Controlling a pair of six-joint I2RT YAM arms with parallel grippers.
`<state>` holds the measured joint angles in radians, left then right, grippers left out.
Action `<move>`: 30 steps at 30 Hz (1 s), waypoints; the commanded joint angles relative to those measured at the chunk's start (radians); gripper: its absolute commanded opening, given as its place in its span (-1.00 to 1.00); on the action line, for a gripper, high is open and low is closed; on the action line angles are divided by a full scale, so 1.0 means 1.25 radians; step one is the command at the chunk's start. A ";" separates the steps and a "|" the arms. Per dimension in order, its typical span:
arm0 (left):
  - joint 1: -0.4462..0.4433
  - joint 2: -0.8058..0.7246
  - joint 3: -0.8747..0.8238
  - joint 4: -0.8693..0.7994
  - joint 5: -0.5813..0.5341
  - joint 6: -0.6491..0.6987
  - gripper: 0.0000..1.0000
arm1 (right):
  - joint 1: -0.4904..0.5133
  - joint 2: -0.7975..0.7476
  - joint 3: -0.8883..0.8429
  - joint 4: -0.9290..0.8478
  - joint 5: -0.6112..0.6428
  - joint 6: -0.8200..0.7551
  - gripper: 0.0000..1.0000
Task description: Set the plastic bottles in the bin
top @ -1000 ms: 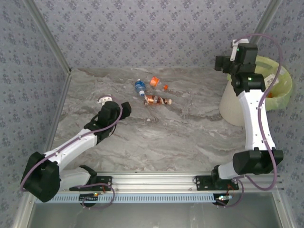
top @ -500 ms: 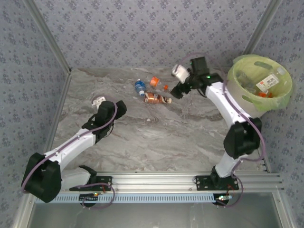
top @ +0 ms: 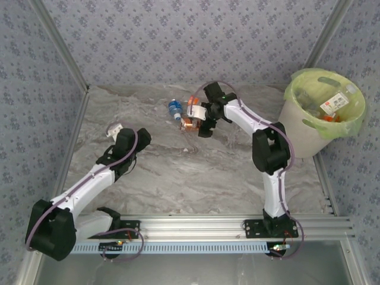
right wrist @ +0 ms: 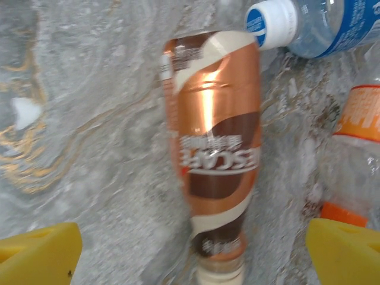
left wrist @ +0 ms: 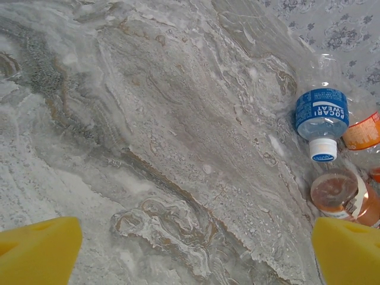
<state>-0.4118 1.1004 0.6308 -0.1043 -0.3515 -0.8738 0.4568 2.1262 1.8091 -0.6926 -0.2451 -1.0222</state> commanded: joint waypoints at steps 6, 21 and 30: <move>0.013 -0.048 -0.019 -0.027 -0.003 -0.013 0.99 | 0.017 0.138 0.135 -0.011 -0.018 -0.058 0.93; 0.017 -0.063 -0.042 0.006 0.045 0.018 0.99 | 0.047 0.167 0.114 0.023 -0.007 -0.035 0.21; 0.018 -0.044 -0.047 0.035 0.054 0.013 0.99 | 0.030 -0.063 -0.106 0.141 -0.025 0.040 -0.11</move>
<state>-0.3981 1.0416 0.5766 -0.1001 -0.2989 -0.8726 0.5030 2.1647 1.7199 -0.5716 -0.2516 -1.0180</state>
